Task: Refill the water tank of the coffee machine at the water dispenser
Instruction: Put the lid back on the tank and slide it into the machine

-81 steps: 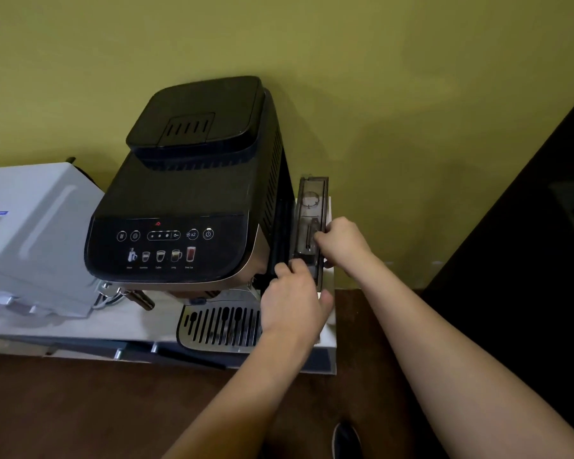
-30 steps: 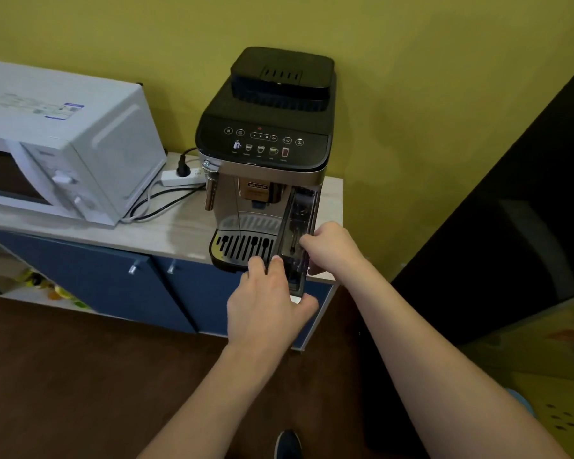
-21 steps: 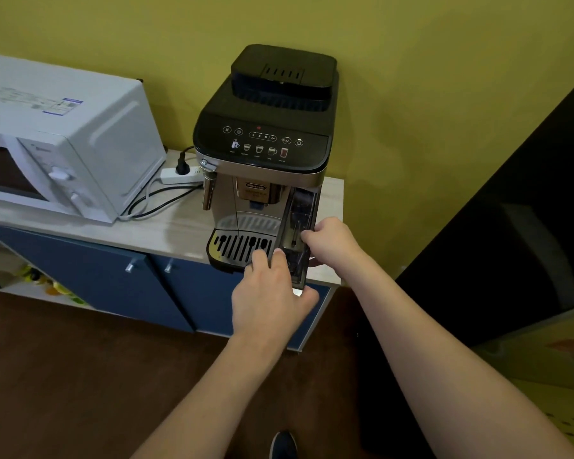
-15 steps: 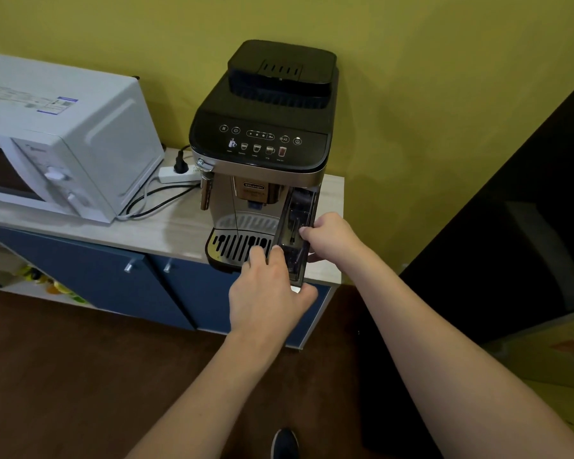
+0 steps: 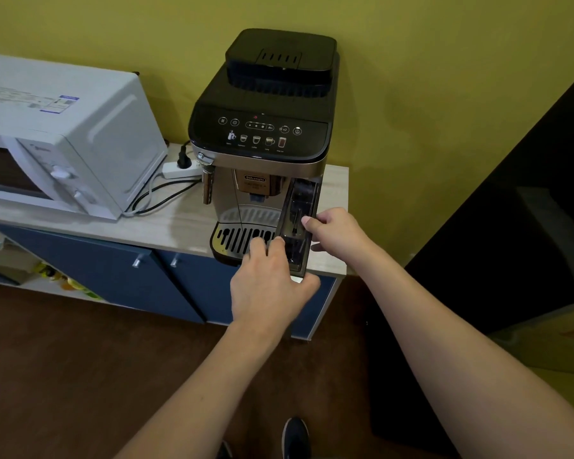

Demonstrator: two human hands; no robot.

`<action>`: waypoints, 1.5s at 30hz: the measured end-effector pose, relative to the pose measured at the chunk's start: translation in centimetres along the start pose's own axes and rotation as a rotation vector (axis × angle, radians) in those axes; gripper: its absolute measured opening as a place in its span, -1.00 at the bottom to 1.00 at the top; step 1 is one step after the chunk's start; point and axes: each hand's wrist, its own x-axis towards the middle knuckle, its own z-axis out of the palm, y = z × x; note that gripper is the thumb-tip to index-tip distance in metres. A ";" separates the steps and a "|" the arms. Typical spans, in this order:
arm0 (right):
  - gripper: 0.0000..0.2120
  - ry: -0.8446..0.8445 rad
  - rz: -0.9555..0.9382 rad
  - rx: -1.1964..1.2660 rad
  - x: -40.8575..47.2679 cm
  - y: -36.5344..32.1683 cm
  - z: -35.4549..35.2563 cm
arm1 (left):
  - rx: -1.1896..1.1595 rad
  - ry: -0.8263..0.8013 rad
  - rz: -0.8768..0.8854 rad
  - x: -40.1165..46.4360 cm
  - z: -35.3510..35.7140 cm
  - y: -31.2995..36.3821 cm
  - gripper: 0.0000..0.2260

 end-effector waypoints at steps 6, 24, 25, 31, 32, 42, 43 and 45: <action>-0.67 -0.087 0.020 0.061 0.8 -0.2 -2.0 | 0.006 0.014 -0.007 0.2 0.0 0.8 -0.47; -0.73 -0.060 -0.031 0.152 1.9 0.2 -1.7 | 0.048 -0.004 -0.007 2.1 0.9 1.6 -0.45; -0.77 -0.069 -0.034 0.150 2.1 0.1 -1.9 | 0.052 -0.004 -0.010 2.3 0.9 1.7 -0.45; -0.88 -0.165 -0.010 0.142 2.5 0.0 -3.4 | 0.061 0.009 -0.027 2.7 1.2 1.9 -0.44; -0.88 -0.169 -0.010 0.135 2.6 -0.1 -3.5 | 0.059 0.011 -0.029 2.8 1.3 1.9 -0.44; -0.86 -0.141 0.011 0.165 3.4 -0.1 -3.3 | 0.045 0.018 -0.027 3.5 1.3 1.9 -0.45; -0.83 -0.137 0.016 0.171 3.5 0.0 -3.3 | 0.044 0.020 -0.030 3.7 1.3 1.9 -0.45; -0.82 -0.133 0.022 0.175 3.7 0.0 -3.3 | 0.043 0.025 -0.033 3.8 1.3 2.0 -0.45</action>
